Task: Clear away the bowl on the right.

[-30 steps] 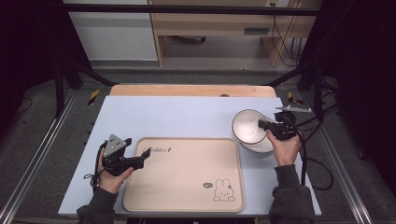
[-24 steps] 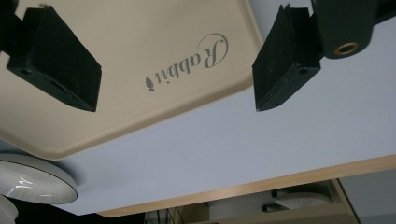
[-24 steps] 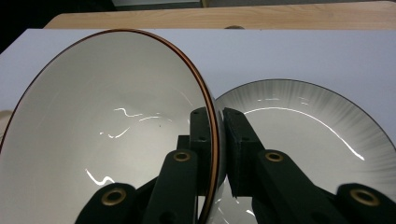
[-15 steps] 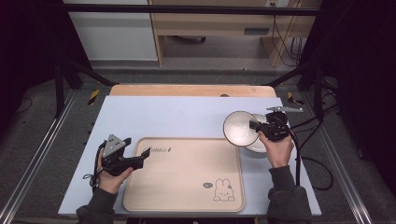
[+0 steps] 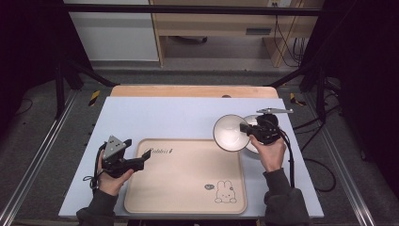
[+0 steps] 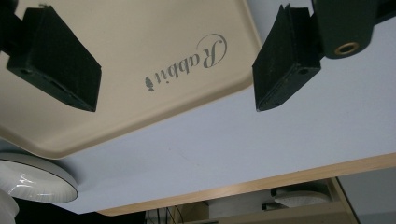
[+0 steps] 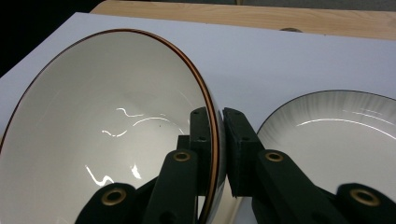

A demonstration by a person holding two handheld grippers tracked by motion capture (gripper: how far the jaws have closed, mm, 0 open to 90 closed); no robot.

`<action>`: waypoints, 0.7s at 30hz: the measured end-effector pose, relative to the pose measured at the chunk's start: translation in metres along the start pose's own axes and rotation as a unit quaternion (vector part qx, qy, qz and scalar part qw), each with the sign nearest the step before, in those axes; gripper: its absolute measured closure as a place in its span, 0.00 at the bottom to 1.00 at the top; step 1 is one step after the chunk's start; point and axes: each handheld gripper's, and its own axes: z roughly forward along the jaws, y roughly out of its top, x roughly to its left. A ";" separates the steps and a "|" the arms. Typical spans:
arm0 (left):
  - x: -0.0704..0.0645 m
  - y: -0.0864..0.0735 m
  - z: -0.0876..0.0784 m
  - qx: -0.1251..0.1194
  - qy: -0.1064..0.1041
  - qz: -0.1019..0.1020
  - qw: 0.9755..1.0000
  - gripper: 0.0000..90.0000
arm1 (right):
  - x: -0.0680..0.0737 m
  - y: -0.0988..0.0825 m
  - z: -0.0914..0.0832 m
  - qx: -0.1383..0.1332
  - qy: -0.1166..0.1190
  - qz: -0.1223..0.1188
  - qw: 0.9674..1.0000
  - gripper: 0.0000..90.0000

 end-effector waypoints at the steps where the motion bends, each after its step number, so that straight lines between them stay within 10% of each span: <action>1: 0.000 0.000 0.000 0.000 0.000 0.000 1.000 0.17 | 0.003 0.000 0.001 0.003 0.001 -0.002 1.000 0.92; 21: -0.005 0.001 -0.001 0.000 -0.004 0.002 1.000 0.16 | 0.056 0.000 0.032 0.027 0.047 -0.030 0.998 0.92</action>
